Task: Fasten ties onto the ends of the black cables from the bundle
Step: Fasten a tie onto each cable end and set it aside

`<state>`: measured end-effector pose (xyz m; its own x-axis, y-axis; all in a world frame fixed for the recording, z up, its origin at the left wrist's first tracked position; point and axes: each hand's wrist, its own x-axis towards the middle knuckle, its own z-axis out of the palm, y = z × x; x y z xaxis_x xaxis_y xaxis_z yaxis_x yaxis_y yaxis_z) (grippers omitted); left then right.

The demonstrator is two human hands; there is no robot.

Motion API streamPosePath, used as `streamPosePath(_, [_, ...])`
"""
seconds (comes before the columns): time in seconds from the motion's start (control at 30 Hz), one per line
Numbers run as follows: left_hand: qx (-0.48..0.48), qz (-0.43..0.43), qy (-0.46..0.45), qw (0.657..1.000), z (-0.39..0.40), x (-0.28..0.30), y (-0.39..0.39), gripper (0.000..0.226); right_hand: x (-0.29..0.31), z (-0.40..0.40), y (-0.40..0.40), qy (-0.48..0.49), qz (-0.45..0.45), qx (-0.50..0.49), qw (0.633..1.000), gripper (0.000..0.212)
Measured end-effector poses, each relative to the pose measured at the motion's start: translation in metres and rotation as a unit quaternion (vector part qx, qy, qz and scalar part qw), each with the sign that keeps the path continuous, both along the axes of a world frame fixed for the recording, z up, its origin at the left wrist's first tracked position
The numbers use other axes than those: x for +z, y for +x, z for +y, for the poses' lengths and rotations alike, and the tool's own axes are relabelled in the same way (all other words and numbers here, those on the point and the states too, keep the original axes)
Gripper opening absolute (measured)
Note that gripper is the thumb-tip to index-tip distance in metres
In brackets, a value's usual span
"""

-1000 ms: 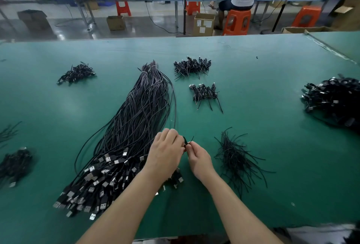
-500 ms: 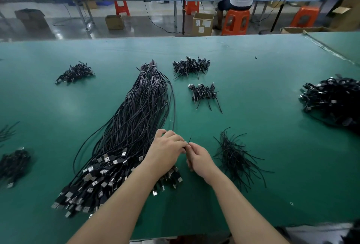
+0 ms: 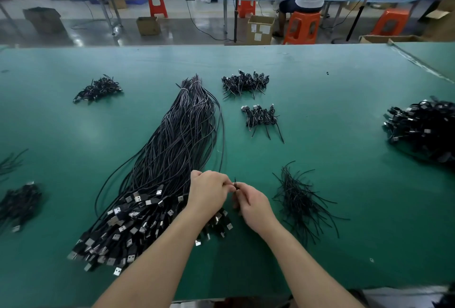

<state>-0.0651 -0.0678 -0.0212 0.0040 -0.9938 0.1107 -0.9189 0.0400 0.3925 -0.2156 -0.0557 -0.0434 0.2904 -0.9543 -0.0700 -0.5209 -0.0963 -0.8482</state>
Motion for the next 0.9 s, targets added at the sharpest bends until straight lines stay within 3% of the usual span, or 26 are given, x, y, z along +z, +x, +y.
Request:
streamPosePath(0.23, [0.019, 0.031, 0.032, 0.999, 0.002, 0.001, -0.003, 0.019, -0.006, 0.007, 0.003, -0.078, 0.019, -0.023, 0.996, 0.022])
streamPosePath(0.37, [0.011, 0.025, -0.047, 0.999, 0.01, 0.001, -0.004, 0.008, -0.005, 0.008, 0.003, -0.085, 0.009, -0.027, 0.996, 0.024])
streamPosePath(0.57, [-0.018, -0.078, -0.165, 0.983, 0.023, -0.003, -0.012, 0.012, -0.001, 0.0, -0.001, -0.003, -0.075, -0.057, 0.996, 0.028])
streamPosePath(0.9, [0.064, 0.086, -0.186, 0.977, 0.033, 0.011, -0.027, 0.006, 0.015, 0.003, 0.028, 0.075, -0.255, -0.146, 0.953, 0.035])
